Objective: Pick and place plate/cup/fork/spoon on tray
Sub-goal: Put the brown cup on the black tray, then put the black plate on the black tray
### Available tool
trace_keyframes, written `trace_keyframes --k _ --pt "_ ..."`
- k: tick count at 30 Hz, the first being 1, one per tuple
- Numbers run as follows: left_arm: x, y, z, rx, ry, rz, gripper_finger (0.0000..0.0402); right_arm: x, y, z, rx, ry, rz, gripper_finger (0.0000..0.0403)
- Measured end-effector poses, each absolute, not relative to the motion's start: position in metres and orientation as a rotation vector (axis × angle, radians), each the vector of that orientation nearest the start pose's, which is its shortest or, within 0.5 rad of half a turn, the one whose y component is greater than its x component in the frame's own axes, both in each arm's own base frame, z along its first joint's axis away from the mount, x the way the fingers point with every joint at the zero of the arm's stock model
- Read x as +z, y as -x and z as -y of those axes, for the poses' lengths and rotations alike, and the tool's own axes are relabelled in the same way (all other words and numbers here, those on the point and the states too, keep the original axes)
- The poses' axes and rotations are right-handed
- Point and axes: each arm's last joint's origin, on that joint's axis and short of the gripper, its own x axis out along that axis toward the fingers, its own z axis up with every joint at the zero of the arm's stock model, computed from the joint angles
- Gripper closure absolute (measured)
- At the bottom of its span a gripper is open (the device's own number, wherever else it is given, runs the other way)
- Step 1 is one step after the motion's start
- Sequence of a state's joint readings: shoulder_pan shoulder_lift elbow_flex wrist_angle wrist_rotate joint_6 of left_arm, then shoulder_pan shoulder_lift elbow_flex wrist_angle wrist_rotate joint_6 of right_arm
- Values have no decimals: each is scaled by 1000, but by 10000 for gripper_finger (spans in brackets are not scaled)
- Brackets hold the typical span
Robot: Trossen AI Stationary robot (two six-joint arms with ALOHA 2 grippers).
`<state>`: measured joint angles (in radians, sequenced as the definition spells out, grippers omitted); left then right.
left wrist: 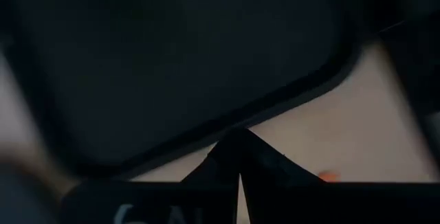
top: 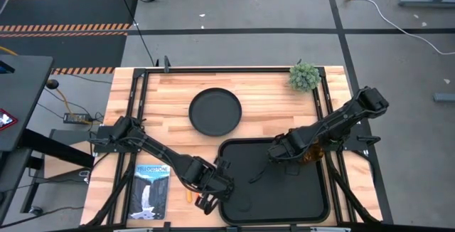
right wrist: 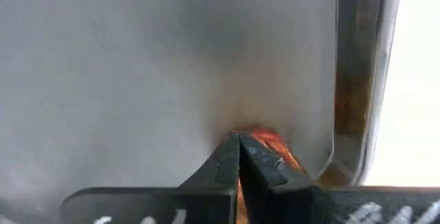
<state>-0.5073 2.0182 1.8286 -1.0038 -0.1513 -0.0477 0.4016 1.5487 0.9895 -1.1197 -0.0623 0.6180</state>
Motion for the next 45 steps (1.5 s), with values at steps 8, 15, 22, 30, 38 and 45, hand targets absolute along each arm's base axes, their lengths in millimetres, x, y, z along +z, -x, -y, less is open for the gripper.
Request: trace_keyframes --k 8,15,22,30,38,45 --pt "251 -359 174 -186 -509 -1307 390 217 -231 -89 -164 -50 -1486 395" --pt "235 -346 127 -110 -484 -1365 390 232 -234 -71 -252 103 -1316 397" --pt "230 -328 74 -2 -375 -1316 390 245 -244 -53 -277 146 -1166 397" --pt "227 -304 16 156 -220 -1220 390 254 -243 -44 -276 160 -1118 397" --pt "217 -266 -30 269 -8 -1014 390 270 -233 -39 -279 129 -1034 397" --pt "215 -240 -67 473 181 -926 382 283 -227 -38 -294 77 -953 397"
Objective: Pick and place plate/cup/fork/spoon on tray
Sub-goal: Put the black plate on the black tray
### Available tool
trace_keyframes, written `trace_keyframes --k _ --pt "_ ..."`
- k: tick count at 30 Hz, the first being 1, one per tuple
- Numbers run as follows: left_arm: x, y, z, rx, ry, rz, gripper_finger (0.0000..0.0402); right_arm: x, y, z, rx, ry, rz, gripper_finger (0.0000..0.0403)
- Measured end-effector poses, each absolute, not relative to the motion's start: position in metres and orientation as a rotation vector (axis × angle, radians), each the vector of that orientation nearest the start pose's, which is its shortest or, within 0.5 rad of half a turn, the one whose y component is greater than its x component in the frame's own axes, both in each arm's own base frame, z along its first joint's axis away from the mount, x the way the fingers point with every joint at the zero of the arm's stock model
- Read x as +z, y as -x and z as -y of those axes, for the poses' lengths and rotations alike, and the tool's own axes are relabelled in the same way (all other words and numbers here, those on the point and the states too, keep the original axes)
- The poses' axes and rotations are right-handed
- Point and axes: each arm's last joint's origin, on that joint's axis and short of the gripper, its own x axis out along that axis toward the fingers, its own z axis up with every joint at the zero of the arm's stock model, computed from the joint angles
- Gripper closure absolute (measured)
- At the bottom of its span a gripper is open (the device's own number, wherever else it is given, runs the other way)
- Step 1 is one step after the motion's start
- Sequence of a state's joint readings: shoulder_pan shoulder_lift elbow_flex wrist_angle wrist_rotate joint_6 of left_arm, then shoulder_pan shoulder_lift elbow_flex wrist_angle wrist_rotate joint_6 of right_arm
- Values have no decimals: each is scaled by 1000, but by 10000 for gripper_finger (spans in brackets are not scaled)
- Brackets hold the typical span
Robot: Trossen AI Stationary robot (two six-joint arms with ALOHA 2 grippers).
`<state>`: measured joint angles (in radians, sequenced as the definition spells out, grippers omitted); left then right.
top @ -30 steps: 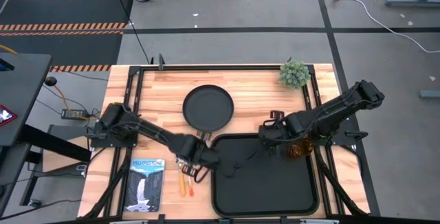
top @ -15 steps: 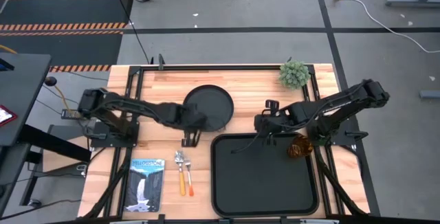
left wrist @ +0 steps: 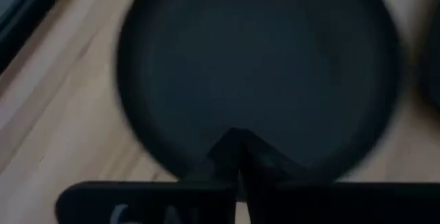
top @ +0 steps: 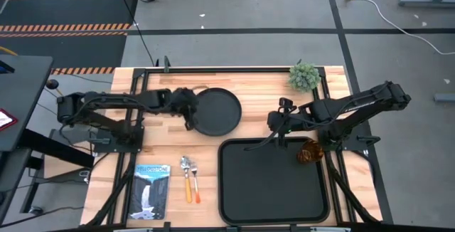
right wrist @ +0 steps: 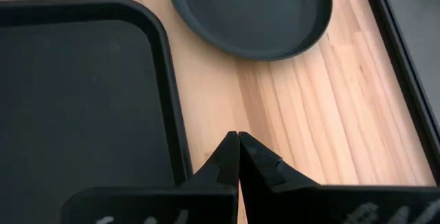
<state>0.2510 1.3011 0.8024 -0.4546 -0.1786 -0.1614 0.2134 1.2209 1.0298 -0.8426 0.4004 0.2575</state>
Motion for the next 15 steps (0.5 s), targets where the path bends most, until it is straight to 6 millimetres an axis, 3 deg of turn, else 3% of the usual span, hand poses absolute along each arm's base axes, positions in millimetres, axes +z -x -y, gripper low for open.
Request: trace_keyframes --k 9,15 --pt "198 -215 -113 713 435 -861 284 285 -223 -37 -288 74 -951 397" --pt "198 -206 -131 803 544 -812 223 285 -222 -36 -276 106 -968 398"
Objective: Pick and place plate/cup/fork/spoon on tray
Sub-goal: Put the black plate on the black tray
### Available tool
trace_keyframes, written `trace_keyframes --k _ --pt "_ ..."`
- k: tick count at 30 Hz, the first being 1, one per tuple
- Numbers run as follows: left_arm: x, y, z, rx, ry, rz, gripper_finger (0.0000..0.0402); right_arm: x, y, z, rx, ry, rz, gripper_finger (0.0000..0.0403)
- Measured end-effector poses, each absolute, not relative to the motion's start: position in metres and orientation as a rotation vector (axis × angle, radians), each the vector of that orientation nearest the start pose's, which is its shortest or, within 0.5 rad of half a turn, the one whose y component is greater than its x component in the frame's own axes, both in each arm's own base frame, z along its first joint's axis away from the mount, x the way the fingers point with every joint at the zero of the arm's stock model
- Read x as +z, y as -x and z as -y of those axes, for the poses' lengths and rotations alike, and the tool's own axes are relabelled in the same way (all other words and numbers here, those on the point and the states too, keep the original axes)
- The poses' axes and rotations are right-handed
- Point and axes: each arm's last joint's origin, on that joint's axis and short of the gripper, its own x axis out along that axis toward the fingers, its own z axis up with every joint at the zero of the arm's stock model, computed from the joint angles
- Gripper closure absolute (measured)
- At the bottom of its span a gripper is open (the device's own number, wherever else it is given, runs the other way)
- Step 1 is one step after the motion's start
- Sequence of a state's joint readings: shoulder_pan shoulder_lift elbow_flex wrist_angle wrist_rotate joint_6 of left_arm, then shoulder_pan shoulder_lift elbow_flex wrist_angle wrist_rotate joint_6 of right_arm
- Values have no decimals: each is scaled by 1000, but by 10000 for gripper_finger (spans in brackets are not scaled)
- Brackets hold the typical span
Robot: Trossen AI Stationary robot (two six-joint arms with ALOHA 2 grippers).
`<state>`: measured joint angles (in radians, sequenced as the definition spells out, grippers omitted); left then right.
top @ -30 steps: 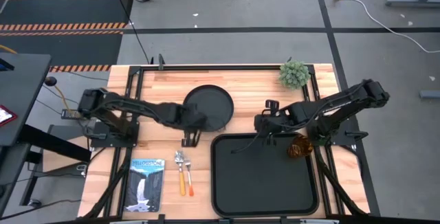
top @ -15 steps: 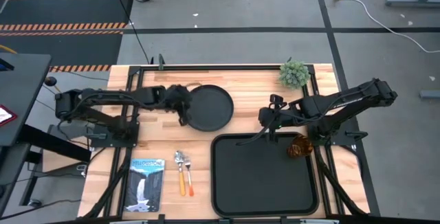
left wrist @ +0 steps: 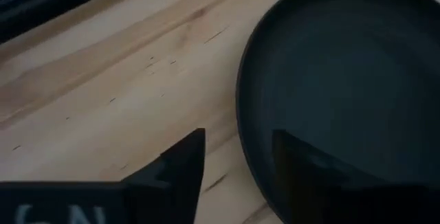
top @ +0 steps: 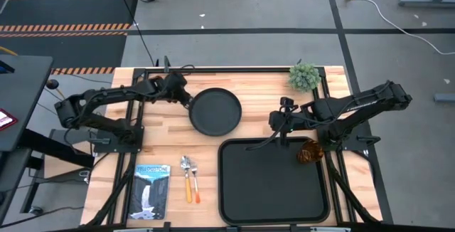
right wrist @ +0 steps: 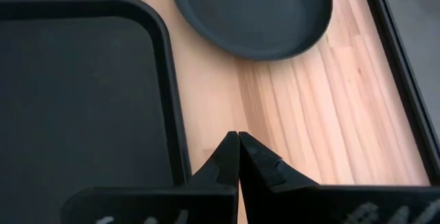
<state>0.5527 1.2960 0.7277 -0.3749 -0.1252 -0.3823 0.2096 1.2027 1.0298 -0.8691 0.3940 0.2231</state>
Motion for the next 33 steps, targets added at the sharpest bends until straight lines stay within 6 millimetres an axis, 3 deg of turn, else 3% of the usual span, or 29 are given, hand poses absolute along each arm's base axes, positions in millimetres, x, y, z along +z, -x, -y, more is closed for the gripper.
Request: trace_keyframes --k 5,15,19,33 --pt "184 -208 -140 779 638 -846 200 292 -217 -30 -291 98 -934 398" --pt "152 -221 -147 715 728 -924 204 300 -212 -28 -289 84 -884 398" --pt "143 -223 -146 713 739 -969 221 299 -212 -28 -284 82 -888 398" --pt "141 -229 -138 686 719 -980 330 299 -213 -28 -289 75 -885 398"
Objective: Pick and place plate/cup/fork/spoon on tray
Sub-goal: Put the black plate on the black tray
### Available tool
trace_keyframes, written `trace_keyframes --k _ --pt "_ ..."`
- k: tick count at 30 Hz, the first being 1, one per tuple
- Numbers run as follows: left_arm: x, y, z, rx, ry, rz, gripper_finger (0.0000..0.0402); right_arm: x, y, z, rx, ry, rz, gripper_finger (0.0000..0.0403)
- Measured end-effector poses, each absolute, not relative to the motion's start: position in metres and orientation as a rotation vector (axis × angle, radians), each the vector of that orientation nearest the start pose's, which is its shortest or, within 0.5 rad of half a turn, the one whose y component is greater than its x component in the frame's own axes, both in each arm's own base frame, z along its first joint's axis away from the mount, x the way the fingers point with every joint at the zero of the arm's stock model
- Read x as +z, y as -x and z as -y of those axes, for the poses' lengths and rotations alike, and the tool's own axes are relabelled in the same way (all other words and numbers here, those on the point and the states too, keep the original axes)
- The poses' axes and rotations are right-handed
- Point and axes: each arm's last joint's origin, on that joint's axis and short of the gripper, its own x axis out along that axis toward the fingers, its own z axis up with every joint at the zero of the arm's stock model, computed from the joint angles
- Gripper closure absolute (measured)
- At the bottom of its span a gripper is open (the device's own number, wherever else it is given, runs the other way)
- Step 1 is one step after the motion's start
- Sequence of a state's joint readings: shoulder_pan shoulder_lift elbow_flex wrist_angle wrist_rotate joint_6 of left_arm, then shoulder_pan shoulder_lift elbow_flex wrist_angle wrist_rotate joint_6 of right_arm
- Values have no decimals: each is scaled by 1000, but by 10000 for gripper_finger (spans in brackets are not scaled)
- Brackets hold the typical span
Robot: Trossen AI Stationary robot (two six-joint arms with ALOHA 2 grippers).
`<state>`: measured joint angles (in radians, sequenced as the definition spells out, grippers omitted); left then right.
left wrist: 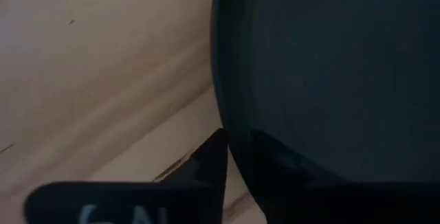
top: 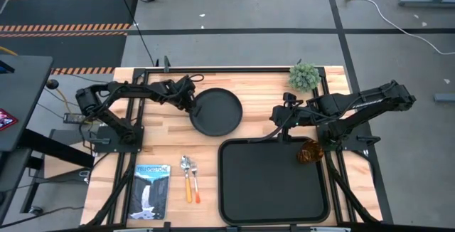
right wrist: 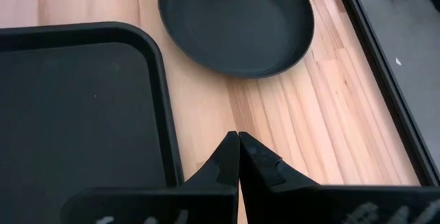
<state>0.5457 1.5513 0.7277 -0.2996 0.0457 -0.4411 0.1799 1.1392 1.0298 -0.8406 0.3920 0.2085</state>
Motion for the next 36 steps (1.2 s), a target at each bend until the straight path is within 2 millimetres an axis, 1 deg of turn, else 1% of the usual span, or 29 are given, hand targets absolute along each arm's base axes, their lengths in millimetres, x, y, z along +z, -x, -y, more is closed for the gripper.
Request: trace_keyframes --k 6,10,13,16,20,27,31,36 --pt "142 -229 -138 689 714 -975 386 299 -213 -27 -293 76 -884 398" --pt "143 -230 -139 695 706 -960 391 299 -213 -27 -294 77 -884 398" --pt "148 -232 -144 701 705 -941 390 299 -213 -27 -294 77 -884 398" --pt "159 -238 -152 694 709 -900 390 299 -213 -27 -295 76 -884 398" --pt "183 -250 -159 661 686 -885 390 298 -212 -25 -305 79 -899 398" --pt "222 -264 -159 612 653 -913 390 302 -207 -16 -343 59 -890 398" --pt "234 -273 -150 575 636 -914 390 306 -203 -10 -331 45 -881 398" --pt "238 -290 -123 488 627 -902 390 312 -199 5 -385 4 -850 398"
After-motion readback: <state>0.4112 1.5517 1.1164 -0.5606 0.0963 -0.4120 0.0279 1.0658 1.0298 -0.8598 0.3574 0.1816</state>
